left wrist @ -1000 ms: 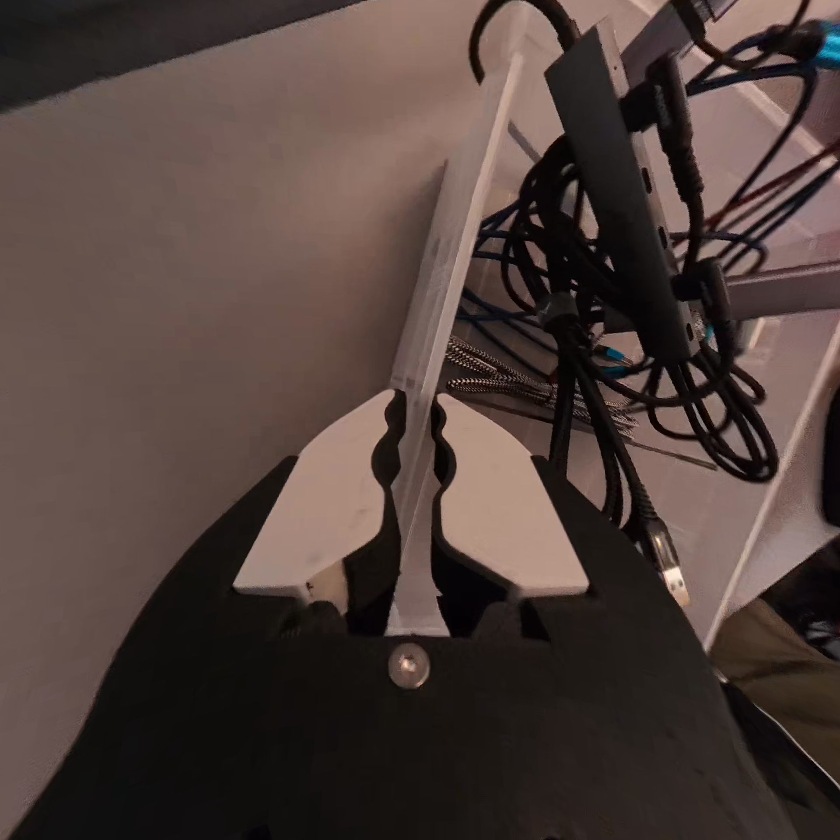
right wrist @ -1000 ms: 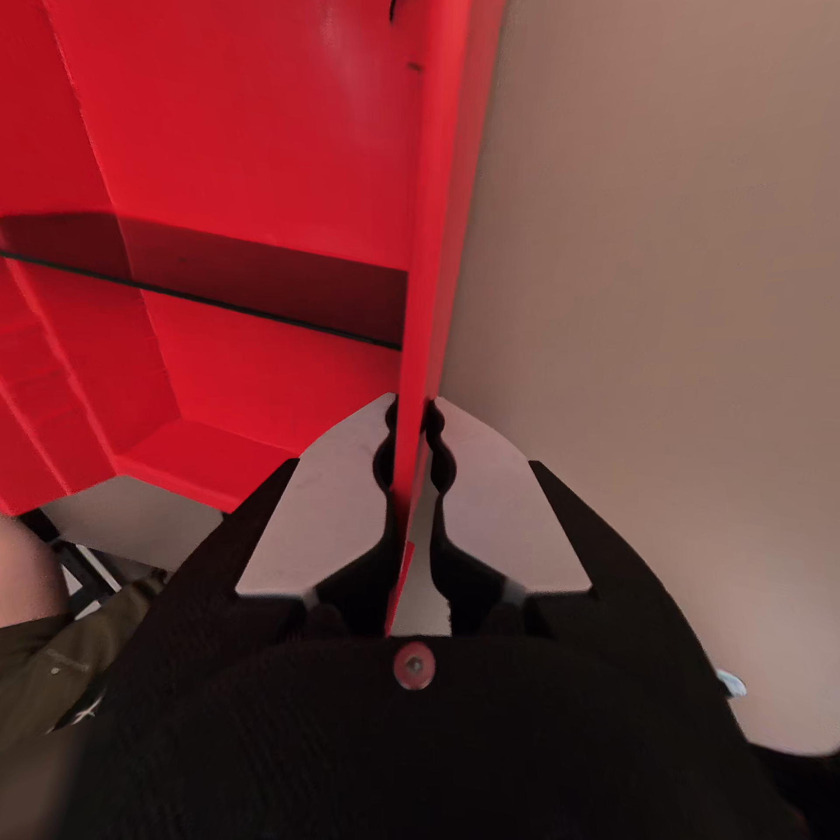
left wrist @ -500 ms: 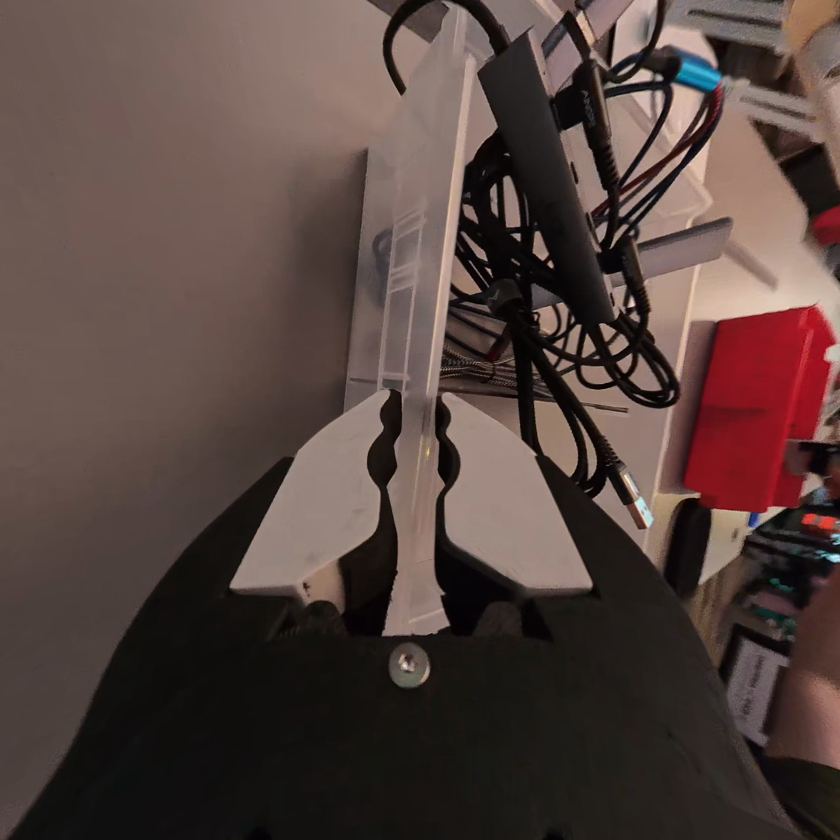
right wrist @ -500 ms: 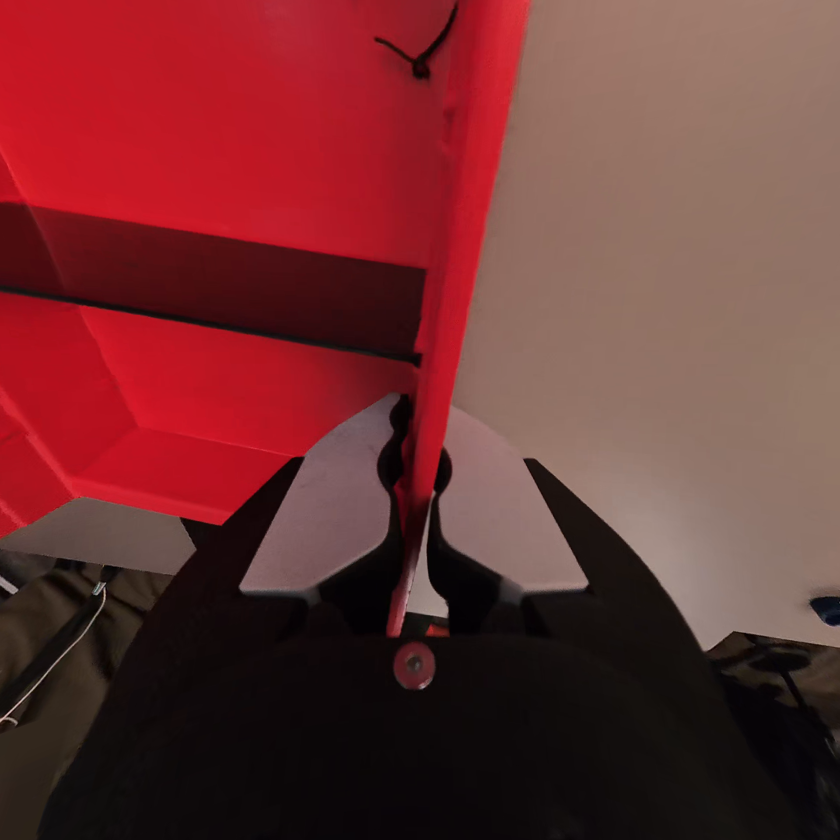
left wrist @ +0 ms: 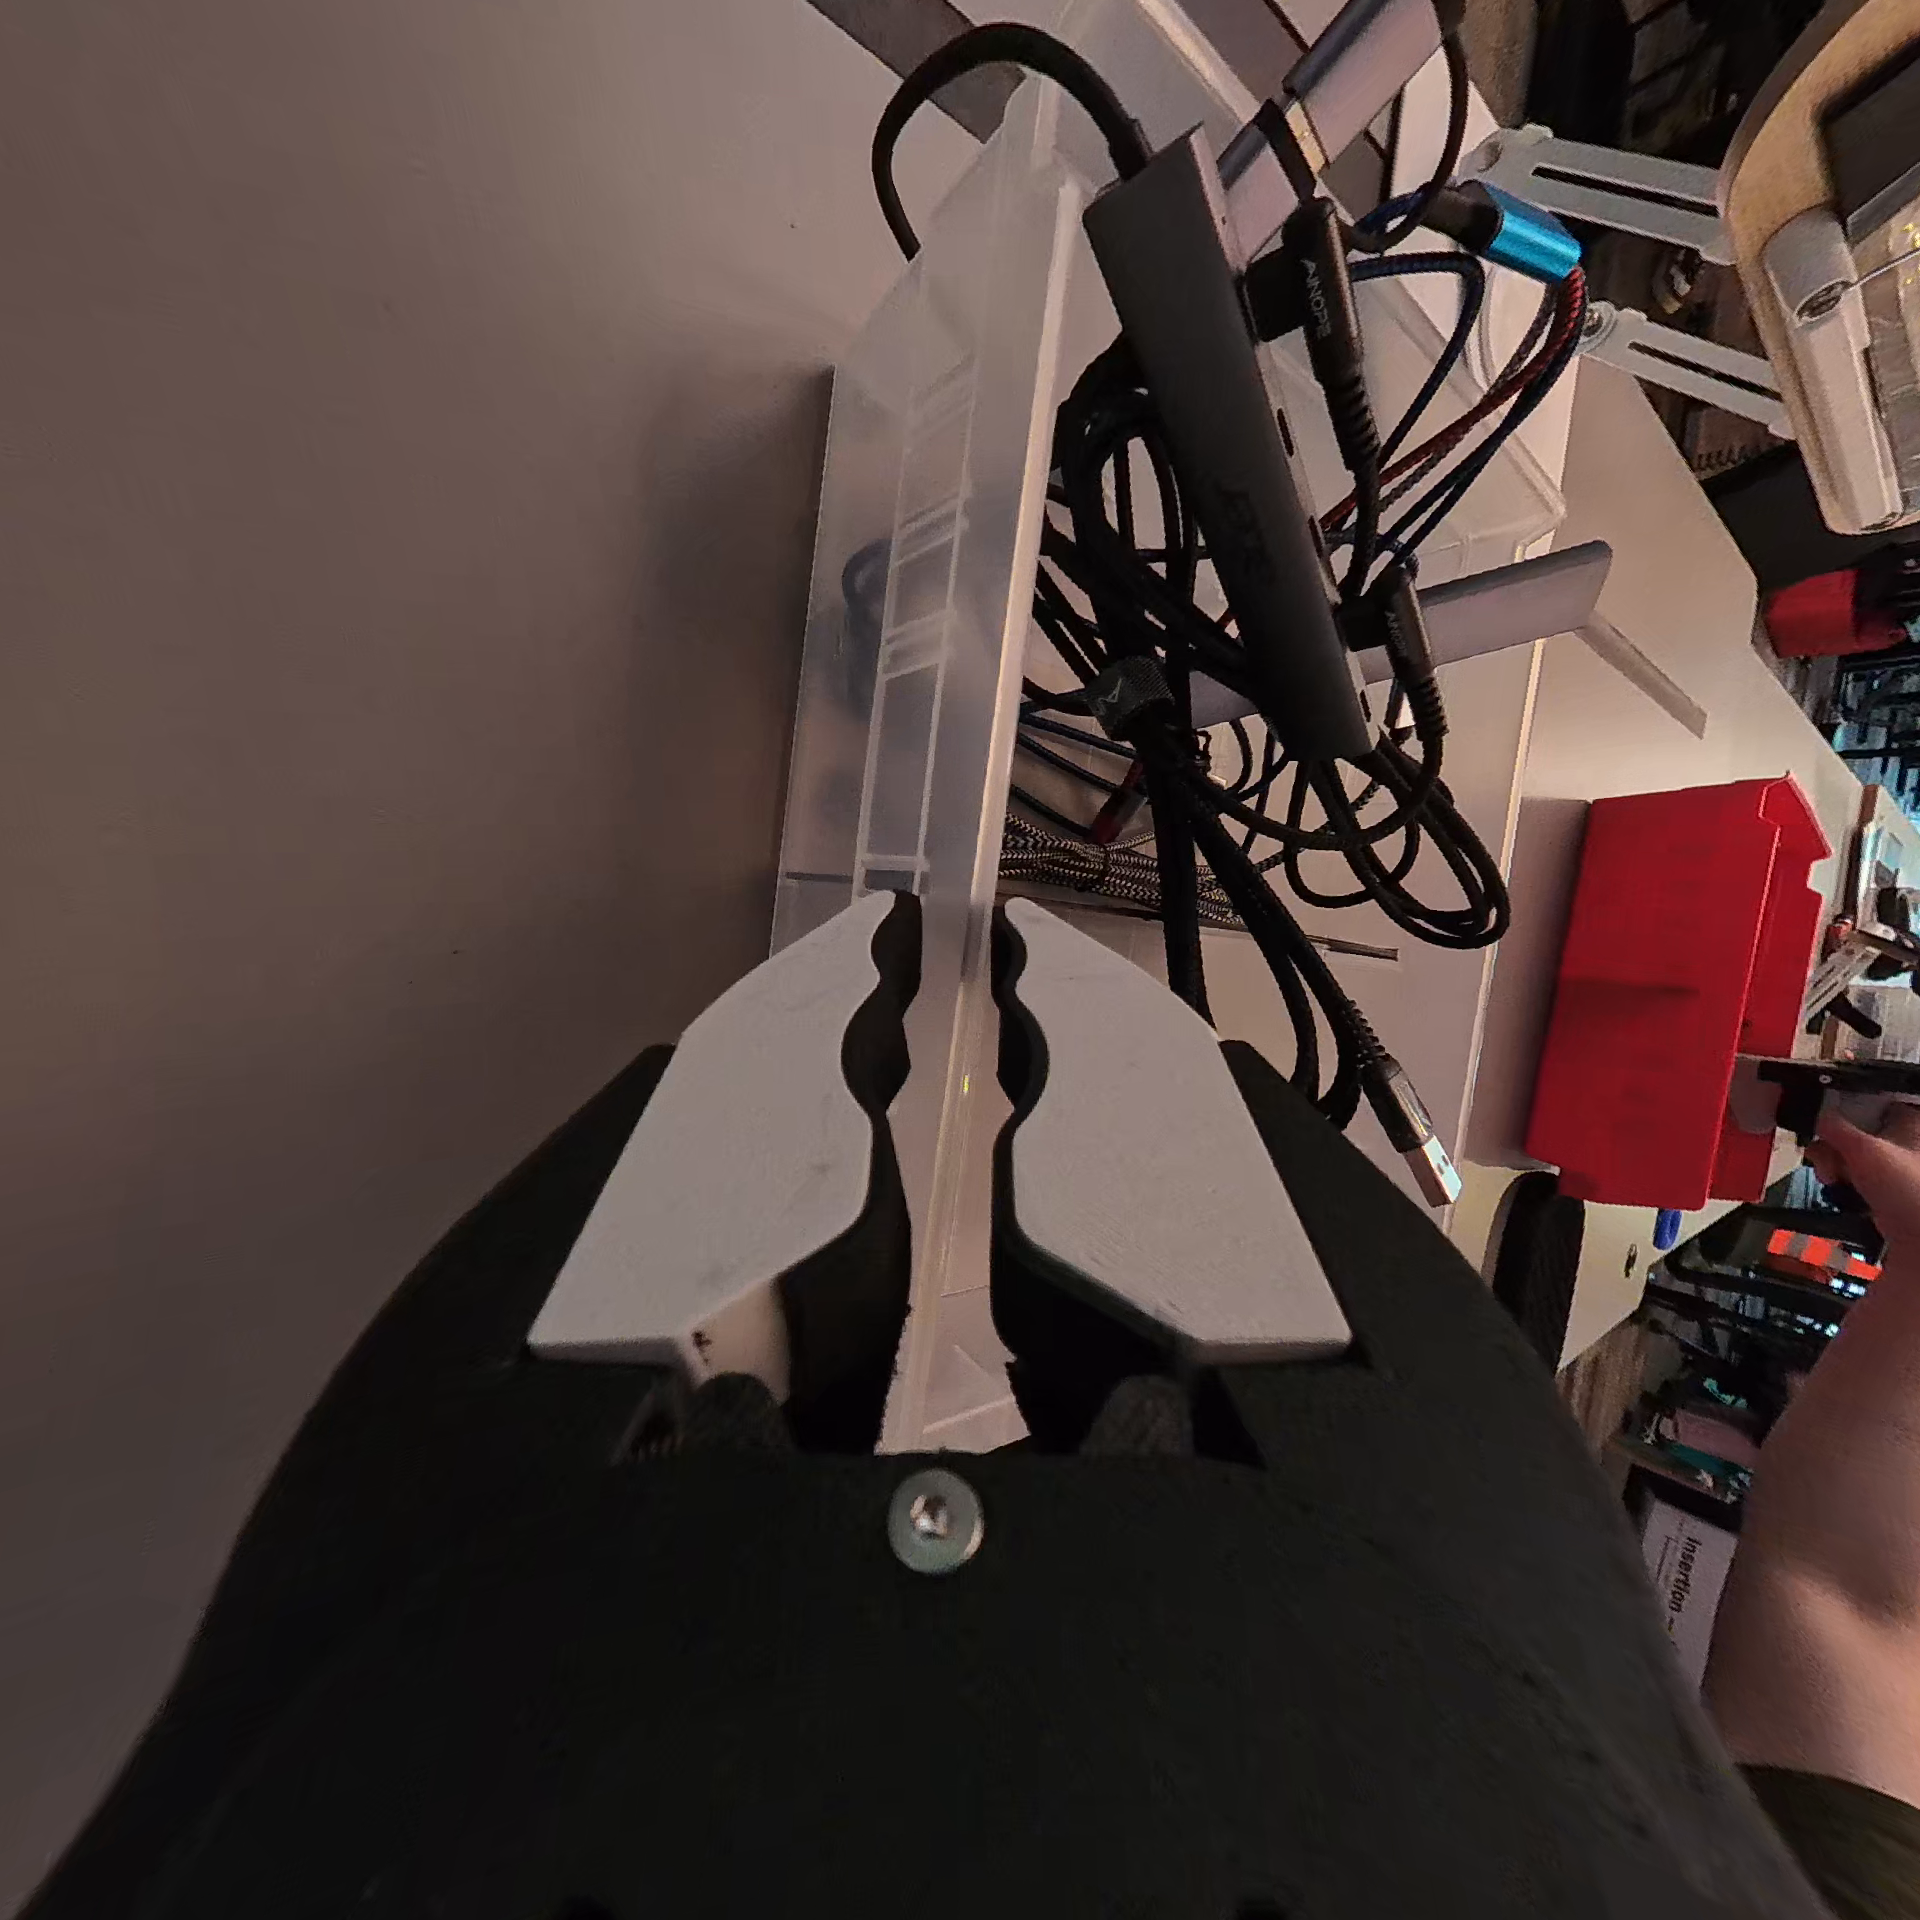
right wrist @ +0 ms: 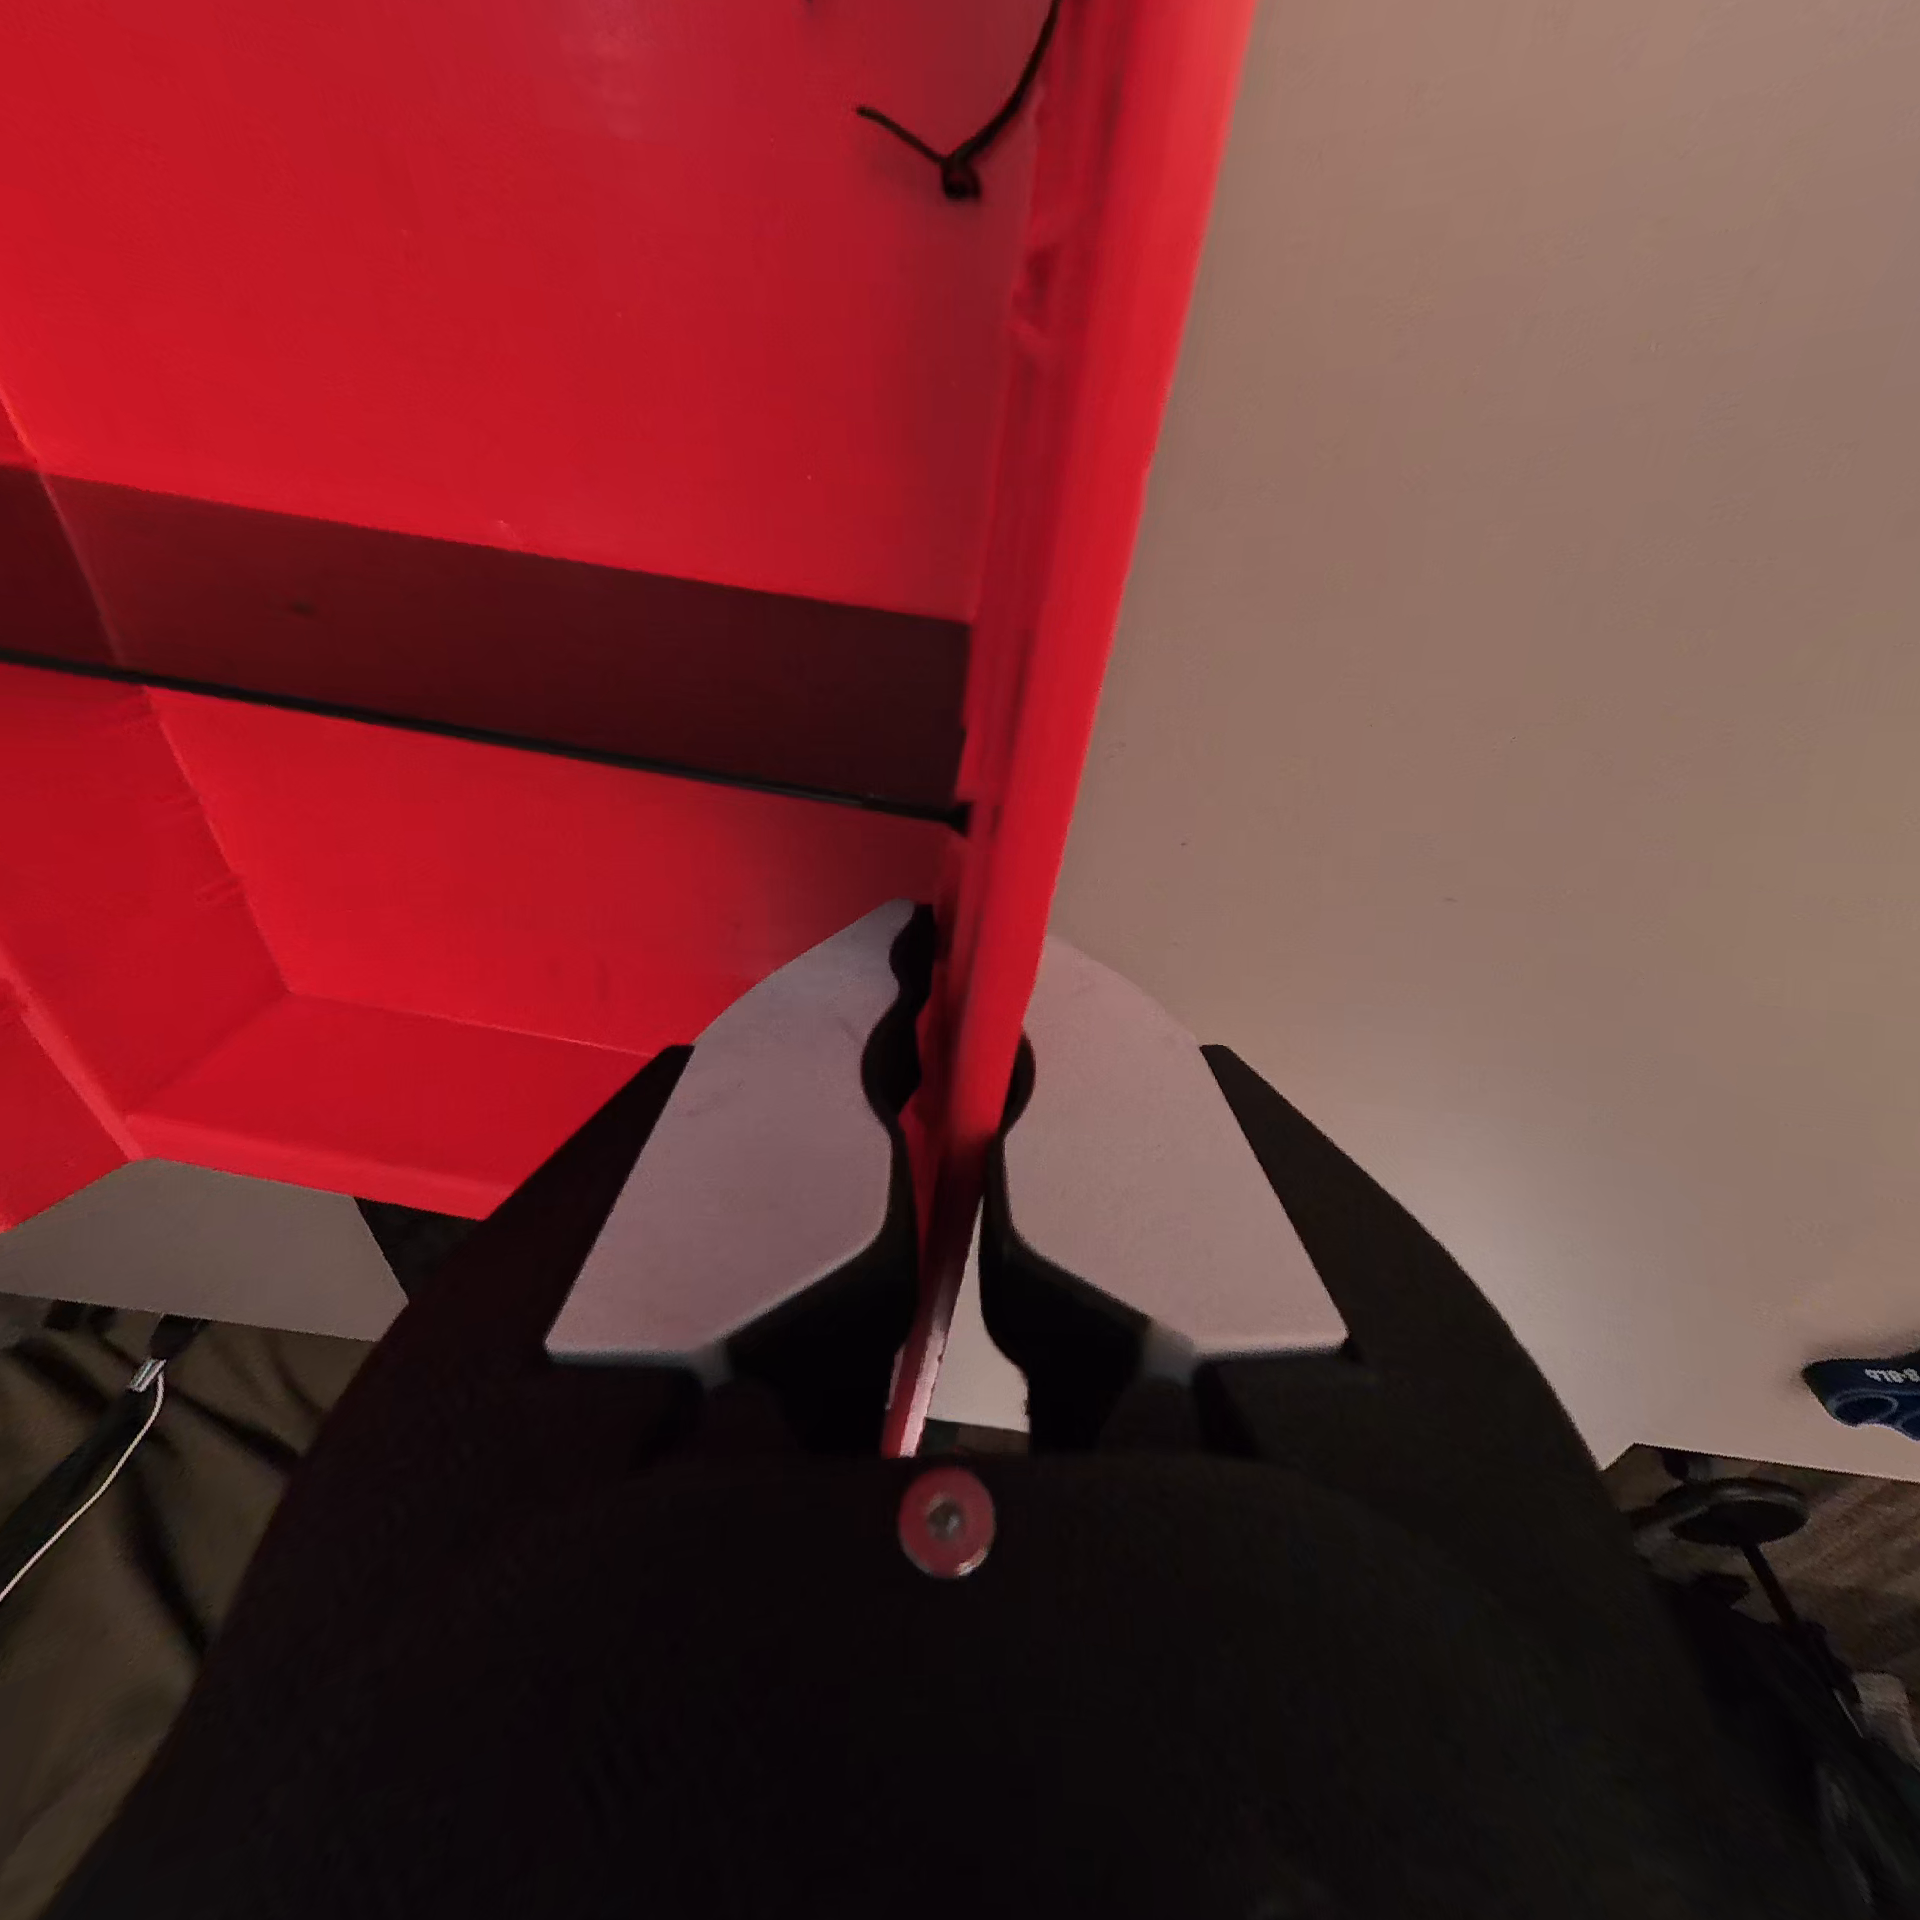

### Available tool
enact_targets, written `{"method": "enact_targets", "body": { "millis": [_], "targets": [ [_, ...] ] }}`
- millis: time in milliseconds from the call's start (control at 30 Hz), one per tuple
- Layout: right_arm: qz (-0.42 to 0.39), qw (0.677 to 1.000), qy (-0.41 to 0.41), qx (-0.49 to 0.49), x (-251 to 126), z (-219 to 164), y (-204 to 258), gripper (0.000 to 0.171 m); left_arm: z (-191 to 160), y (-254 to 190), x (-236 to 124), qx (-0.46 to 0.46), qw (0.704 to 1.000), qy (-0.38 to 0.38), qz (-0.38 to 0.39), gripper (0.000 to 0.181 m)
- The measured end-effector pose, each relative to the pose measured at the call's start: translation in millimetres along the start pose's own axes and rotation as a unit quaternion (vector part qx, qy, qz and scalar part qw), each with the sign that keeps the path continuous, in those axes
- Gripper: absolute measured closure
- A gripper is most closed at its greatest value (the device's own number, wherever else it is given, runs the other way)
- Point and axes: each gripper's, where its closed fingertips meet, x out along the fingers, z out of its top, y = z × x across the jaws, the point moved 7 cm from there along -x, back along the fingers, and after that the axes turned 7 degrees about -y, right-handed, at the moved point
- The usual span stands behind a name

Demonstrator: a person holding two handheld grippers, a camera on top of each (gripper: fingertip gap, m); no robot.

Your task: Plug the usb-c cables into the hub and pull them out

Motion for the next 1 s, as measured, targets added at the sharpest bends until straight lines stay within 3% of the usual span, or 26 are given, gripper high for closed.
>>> {"method": "enact_targets", "body": {
  "millis": [367,600,700,800,1000],
  "targets": [
    [-0.015,0.999,-0.029,-0.031,-1,-2,-1,0.156,0,0,-3,-0.002,1.0,-0.006,-0.006,0.171],
    [-0.076,0.979,-0.167,-0.086,-50,7,13,0.133,18,-25,-45,0.05,0.99,-0.129,-0.027,0.168],
    [-0.152,0.942,-0.269,-0.13,-90,14,28,0.134,24,-50,-62,0.108,0.976,-0.186,-0.039,0.158],
    [-0.178,0.88,-0.399,-0.183,-131,18,63,0.135,26,-71,-56,0.11,0.972,-0.197,-0.061,0.149],
    [-0.088,0.77,-0.581,-0.249,-174,7,148,0.135,27,-80,13,0.066,0.991,-0.109,-0.027,0.133]
  ]
}}
